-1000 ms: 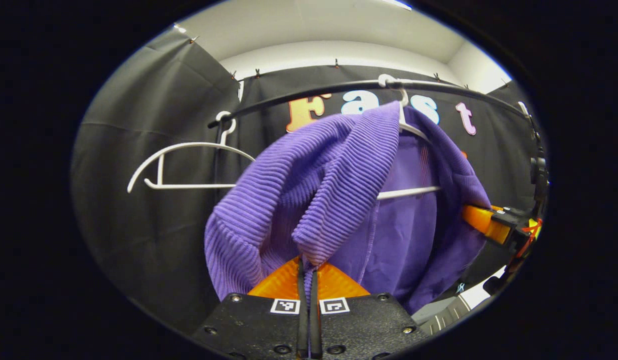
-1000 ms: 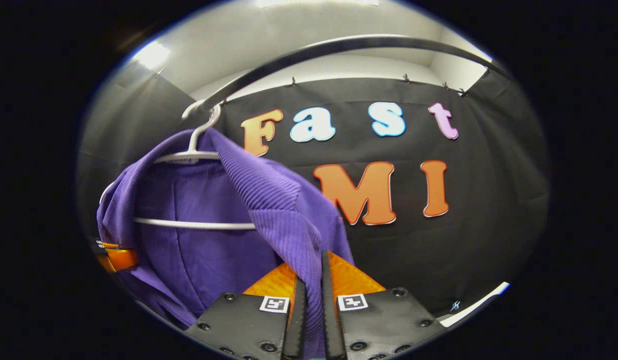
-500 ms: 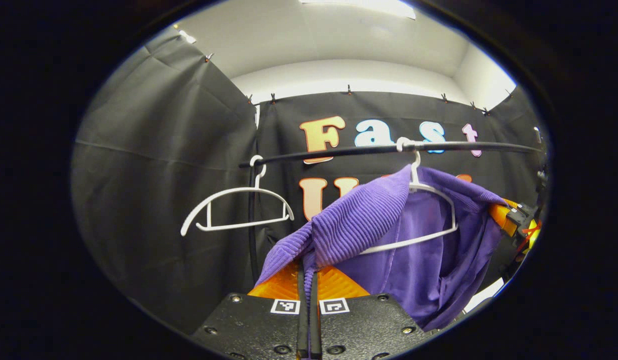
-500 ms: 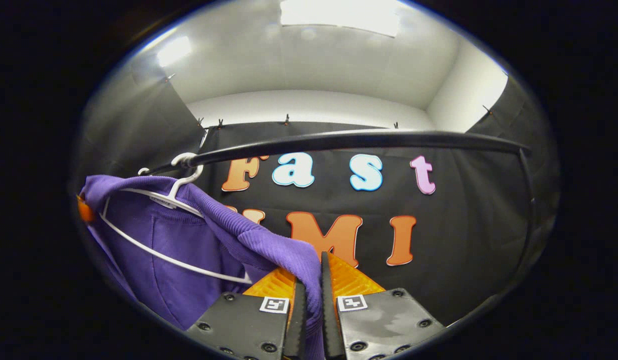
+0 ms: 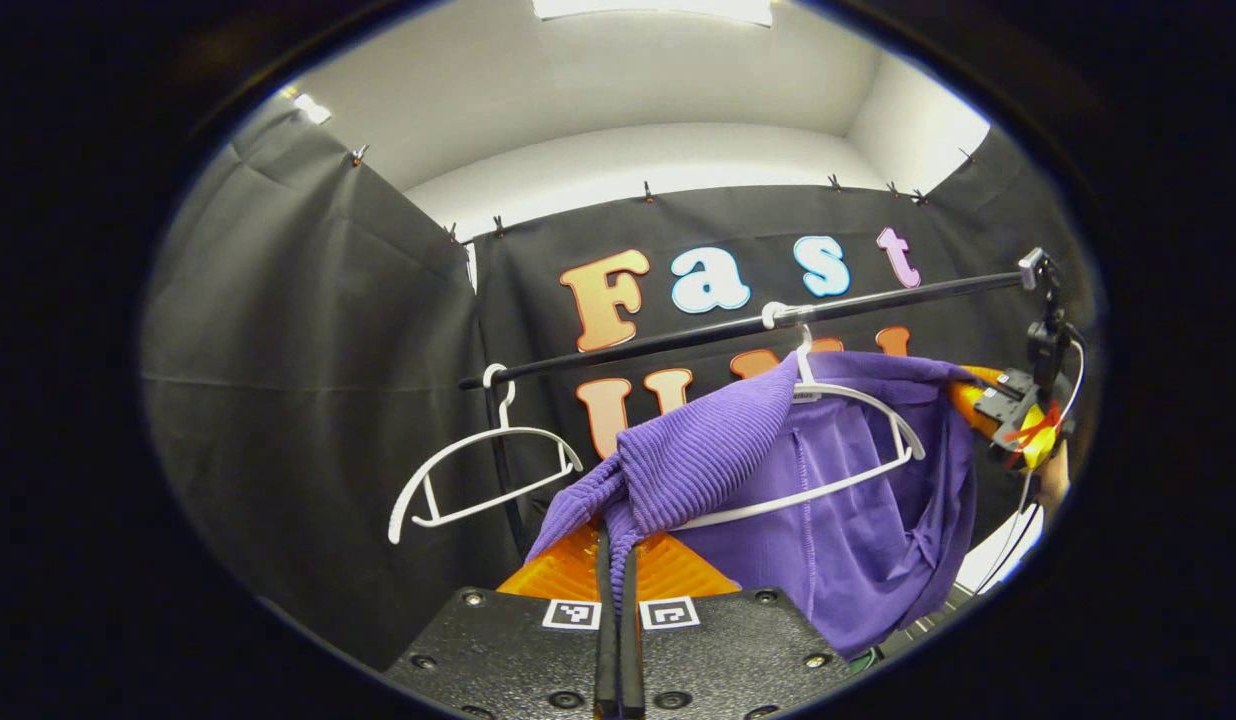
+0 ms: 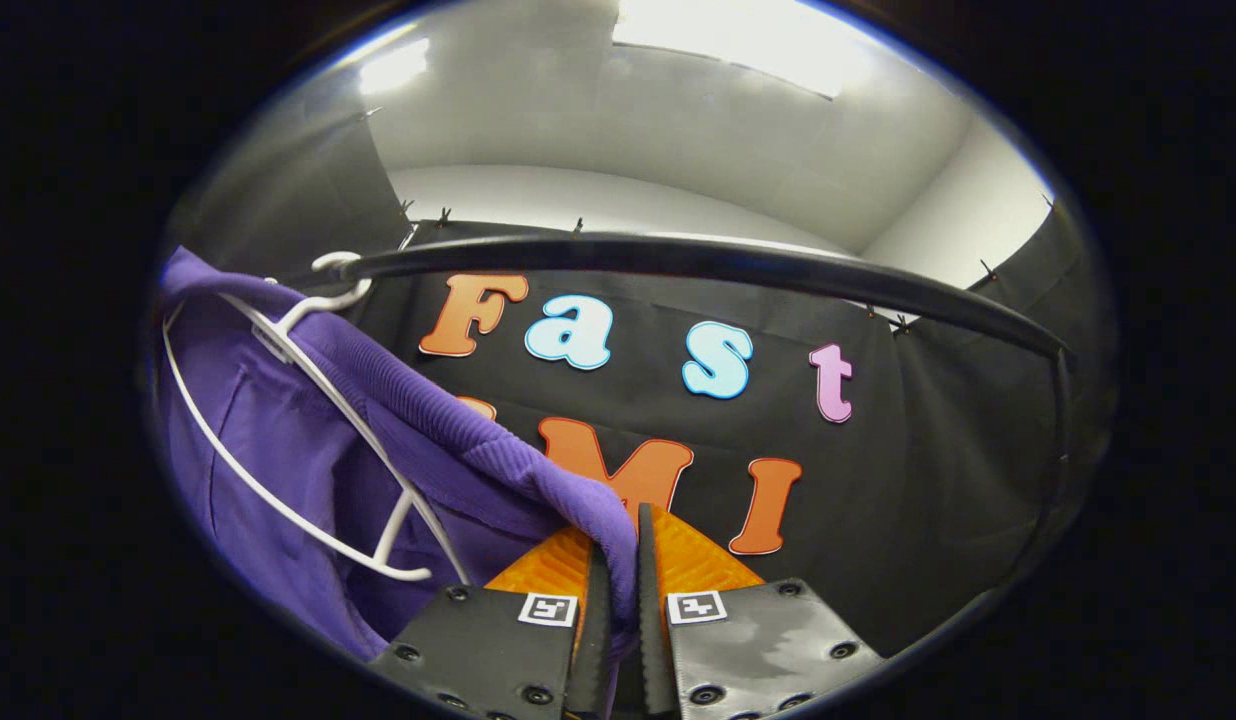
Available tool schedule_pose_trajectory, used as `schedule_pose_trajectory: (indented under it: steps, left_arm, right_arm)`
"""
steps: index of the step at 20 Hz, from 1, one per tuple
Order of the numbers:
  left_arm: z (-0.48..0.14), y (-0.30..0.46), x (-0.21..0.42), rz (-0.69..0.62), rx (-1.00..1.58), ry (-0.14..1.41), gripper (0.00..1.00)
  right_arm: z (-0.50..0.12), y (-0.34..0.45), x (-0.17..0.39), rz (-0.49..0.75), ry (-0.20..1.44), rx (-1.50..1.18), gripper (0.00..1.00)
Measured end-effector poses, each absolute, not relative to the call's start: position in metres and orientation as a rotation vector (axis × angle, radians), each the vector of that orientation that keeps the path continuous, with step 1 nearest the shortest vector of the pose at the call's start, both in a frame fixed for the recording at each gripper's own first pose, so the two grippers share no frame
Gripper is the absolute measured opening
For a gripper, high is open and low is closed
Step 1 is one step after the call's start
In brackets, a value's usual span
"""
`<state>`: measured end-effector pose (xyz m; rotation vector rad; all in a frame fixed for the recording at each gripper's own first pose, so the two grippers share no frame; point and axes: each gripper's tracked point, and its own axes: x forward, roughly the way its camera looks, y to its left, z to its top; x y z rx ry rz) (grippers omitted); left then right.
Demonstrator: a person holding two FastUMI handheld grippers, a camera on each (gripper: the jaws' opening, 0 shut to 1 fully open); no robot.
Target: Grasp the clothes on the hanger with both hands and then place them into the laundry hamper below.
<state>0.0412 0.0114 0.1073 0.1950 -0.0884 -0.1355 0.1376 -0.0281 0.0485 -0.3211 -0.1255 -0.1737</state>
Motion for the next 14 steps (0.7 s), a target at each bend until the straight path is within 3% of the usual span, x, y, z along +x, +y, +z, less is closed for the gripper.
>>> schedule_pose_trajectory:
  steps: [4, 14]
  left_arm:
    - [0.111, 0.011, 0.039, -0.136, 0.200, -0.101, 0.01]
    - [0.133, 0.015, 0.046, -0.123, 0.193, -0.142, 0.01]
  right_arm:
    - [0.002, -0.020, 0.163, -0.080, -0.023, -0.237, 0.19]
    - [-0.045, -0.011, 0.203, 0.118, 0.038, -0.164, 0.17]
